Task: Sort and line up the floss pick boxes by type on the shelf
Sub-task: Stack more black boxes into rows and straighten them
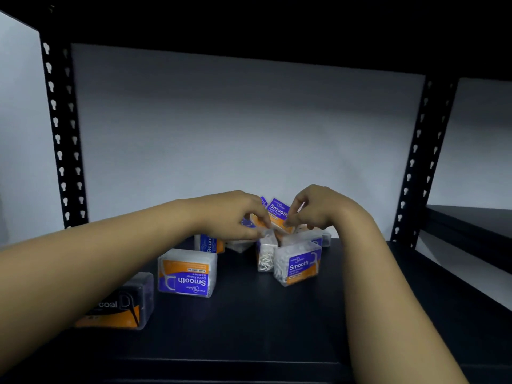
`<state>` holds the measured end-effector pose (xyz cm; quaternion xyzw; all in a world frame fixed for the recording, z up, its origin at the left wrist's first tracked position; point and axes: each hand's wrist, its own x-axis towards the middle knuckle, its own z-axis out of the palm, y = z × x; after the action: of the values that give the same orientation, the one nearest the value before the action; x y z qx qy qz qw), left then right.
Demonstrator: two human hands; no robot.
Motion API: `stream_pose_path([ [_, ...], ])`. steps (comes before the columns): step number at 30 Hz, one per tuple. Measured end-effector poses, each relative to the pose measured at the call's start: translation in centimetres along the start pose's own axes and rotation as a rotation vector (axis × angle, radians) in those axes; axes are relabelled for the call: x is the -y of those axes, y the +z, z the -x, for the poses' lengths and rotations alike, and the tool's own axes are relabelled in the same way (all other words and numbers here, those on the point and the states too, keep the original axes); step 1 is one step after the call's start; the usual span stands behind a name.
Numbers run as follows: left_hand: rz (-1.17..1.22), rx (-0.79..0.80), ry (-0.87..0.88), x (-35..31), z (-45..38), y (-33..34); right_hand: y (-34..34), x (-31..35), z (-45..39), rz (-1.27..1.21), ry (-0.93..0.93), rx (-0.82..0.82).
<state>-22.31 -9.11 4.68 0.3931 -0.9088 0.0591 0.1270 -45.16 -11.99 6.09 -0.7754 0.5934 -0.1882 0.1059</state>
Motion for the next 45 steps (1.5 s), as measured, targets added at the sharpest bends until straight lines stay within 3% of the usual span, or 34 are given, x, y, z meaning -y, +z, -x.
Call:
stream_pose_path([
  [7,-0.049,0.157,0.057,-1.4,-1.6,1.8,-0.6,-1.8,0.0,-0.074,0.059,0.027],
  [14,-0.084,0.239,-0.018,-1.8,-3.1,1.0,0.4,-2.5,-0.9,-0.124,0.109,0.010],
  [20,-0.130,0.150,-0.044,-2.3,-4.8,1.0,0.2,-3.1,-1.7,-0.093,0.102,0.003],
  [27,-0.353,-0.026,-0.078,-2.4,-7.8,1.5,-1.0,-4.7,-2.4,0.088,0.067,-0.057],
  [35,-0.305,0.088,-0.193,-1.5,-9.8,3.0,2.2,-7.4,-4.8,0.164,0.010,-0.036],
  [45,-0.462,0.107,-0.309,-0.9,-9.3,1.9,2.6,-10.4,-5.3,0.181,0.027,0.105],
])
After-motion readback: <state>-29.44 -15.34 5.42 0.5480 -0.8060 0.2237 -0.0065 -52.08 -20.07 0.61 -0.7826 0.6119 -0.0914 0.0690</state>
